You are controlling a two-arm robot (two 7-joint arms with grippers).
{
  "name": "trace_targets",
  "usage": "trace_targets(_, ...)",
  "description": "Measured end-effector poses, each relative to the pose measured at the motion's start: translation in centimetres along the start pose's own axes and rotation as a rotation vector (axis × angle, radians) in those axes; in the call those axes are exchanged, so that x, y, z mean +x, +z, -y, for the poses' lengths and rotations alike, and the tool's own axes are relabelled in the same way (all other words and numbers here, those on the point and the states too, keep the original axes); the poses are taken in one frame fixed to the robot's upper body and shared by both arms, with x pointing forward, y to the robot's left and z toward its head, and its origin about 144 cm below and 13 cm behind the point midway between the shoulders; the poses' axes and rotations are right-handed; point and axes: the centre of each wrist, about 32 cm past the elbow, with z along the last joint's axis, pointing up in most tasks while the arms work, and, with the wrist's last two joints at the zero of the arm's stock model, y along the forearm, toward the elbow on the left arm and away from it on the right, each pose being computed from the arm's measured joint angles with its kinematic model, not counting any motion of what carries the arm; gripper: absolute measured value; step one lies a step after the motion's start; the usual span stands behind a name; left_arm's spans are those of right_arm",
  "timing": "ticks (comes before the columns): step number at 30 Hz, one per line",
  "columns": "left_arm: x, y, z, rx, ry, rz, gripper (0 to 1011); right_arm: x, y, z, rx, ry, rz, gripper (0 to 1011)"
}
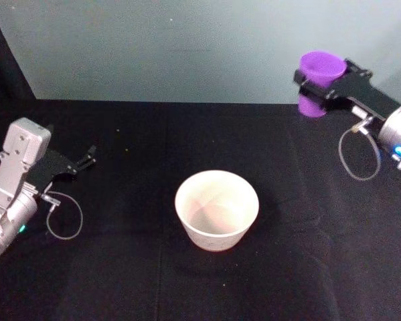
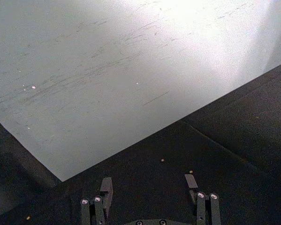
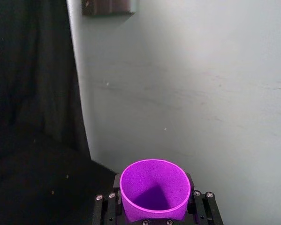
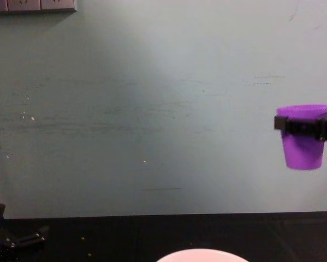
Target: Pick up the cup and pour the mung beans from the cup into the bowl.
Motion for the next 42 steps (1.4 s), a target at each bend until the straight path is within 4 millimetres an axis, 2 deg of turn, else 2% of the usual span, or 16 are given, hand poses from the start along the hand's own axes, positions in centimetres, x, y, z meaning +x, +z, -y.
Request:
trace_targets(17,0.0,0.0,0.0,0.0,0.0,0.0,1000,-3.3,-2.7,0.4,-0.069,0.149,0.357,749)
trace_targets(25,0.0,0.0,0.0,0.0,0.0,0.0,1000,-4.7,-3.0,1.1,-0.08,0.216,0.547,749)
trace_targets(42,0.0,0.0,0.0,0.0,0.0,0.0,1000,-6.5,-3.6,1.4,-0.114,0.289,0.796,749)
